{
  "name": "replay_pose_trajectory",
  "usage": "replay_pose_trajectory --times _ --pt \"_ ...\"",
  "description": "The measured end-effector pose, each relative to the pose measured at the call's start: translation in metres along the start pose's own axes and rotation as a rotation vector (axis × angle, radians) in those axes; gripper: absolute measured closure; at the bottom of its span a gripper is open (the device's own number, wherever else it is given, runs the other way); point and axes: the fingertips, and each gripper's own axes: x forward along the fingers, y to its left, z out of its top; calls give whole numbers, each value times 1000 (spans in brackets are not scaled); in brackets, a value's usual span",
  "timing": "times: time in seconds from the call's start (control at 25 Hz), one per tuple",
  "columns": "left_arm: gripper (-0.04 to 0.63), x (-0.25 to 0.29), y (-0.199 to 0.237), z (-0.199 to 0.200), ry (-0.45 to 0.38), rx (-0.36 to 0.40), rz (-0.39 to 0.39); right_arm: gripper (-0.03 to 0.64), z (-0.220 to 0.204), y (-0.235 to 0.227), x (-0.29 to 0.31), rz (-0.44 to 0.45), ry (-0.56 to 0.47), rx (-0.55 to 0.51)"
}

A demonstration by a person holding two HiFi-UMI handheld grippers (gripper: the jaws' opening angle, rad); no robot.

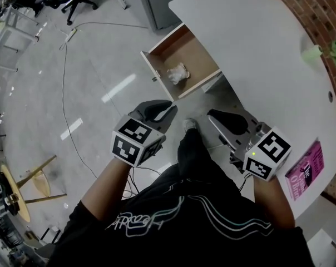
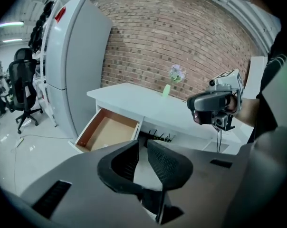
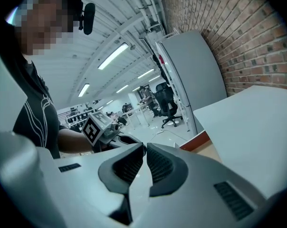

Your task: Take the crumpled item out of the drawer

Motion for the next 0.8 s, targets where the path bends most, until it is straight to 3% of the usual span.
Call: replay_pose_trajectory --times 0.28,0.48,0.68,0.8 --pt "463 81 62 17 104 84 1 565 26 -69 27 34 -5 26" --pt "385 140 107 15 203 114 -8 565 33 -112 45 24 53 -32" --pt "344 190 148 0 295 134 -2 565 43 -144 54 30 51 -18" --pt "337 216 172 -17 370 206 -2 565 49 -159 60 30 50 -17"
